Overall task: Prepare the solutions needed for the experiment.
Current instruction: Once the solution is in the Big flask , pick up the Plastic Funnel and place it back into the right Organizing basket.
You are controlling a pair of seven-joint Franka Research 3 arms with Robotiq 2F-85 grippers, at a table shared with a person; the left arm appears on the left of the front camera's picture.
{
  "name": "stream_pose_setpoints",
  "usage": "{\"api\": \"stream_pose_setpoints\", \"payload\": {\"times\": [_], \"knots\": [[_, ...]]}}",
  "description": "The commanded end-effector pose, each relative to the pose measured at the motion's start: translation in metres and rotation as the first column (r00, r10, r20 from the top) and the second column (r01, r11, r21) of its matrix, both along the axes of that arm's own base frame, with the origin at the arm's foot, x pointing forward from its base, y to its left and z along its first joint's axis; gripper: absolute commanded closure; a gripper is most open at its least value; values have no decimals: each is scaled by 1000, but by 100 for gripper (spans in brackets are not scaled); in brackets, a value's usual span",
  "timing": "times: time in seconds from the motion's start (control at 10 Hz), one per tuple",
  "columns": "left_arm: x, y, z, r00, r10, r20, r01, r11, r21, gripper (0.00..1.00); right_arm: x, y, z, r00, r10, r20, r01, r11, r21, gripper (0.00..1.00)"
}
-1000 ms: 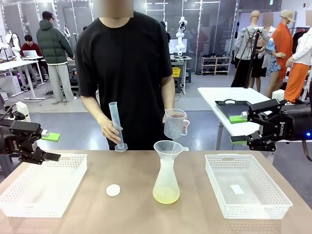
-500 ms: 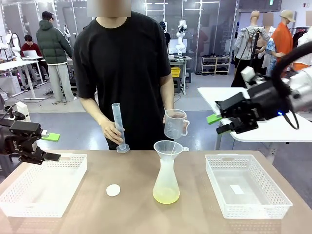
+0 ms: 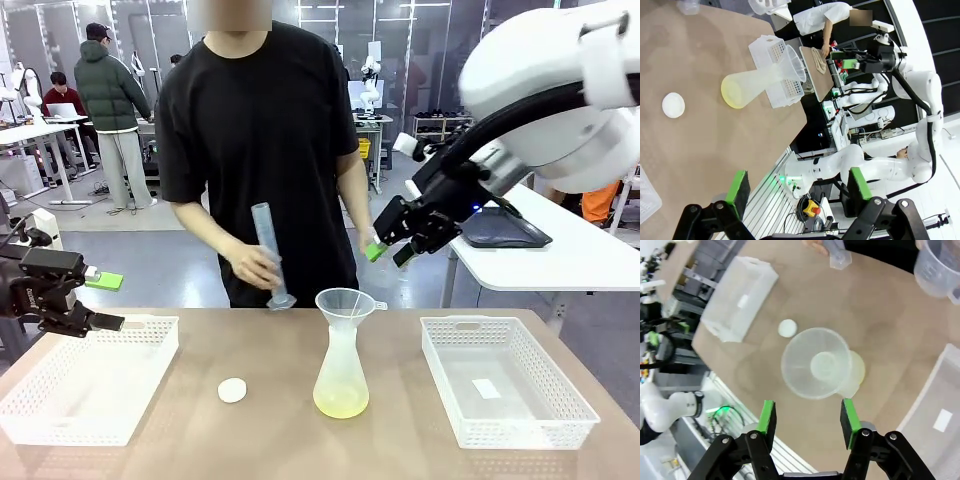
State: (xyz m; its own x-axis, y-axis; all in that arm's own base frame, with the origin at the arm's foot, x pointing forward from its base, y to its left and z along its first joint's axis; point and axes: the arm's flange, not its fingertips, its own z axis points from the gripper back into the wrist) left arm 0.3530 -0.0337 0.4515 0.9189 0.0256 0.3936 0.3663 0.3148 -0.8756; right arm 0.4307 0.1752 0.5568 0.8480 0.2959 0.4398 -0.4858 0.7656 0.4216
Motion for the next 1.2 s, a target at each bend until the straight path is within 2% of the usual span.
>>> {"api": "stream_pose_setpoints", "payload": {"times": [0.0, 0.1, 0.2, 0.3, 0.6, 0.7, 0.8, 1.1], "knots": [[0, -3, 1, 1000, 4, 4, -3, 1000, -29, 0, 20, 8, -1, 999, -23, -28, 20, 996, -88, 34], [0, -3, 1, 1000, 4, 4, -3, 1000, -29, 0, 26, 9, -4, 1000, -10, -24, 7, 991, -130, 34], [0, -3, 1, 1000, 4, 4, -3, 1000, -29, 0, 28, 8, -6, 996, 25, -83, -35, 992, -118, 34], [0, -3, 1, 1000, 4, 4, -3, 1000, -29, 0, 17, 8, -9, 1000, 10, -4, -11, 995, -97, 34], [0, -3, 1, 1000, 4, 4, -3, 1000, -29, 0, 17, 8, -9, 1000, 10, -4, -11, 995, -97, 34], [0, -3, 1, 1000, 4, 4, -3, 1000, -29, 0, 22, 7, -9, 999, 28, -16, -30, 994, -108, 34], [0, -3, 1, 1000, 4, 4, -3, 1000, -29, 0, 25, 4, -12, 997, 75, 6, -74, 991, -115, 34], [0, -3, 1, 1000, 4, 4, -3, 1000, -29, 0, 56, 16, -22, 992, 124, 24, -120, 983, -139, 34]]}}
